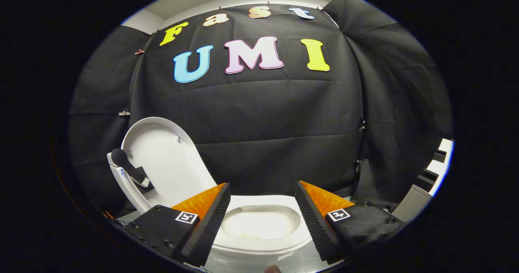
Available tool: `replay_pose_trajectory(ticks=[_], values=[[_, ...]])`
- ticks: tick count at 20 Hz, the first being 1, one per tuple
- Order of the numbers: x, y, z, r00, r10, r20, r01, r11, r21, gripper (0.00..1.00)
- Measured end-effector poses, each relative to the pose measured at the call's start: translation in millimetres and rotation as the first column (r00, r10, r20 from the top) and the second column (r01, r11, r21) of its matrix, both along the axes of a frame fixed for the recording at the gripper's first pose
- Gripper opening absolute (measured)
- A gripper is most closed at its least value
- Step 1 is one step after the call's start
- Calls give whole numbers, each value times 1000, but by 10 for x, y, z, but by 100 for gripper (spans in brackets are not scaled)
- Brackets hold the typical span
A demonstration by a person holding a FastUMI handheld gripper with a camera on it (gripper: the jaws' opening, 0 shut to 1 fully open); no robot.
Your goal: Open the toilet lid.
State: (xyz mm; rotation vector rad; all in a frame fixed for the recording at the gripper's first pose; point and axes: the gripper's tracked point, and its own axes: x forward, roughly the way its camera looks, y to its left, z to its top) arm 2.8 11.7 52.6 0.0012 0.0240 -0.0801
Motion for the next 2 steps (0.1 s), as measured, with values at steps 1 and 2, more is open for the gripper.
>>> replay_pose_trajectory(ticks=[1,2], values=[[-5,14,-20,1000,2,-5,-2,1000,-2,100],[-6,31,-34,1000,5,-8,-5,1000,-4,100]])
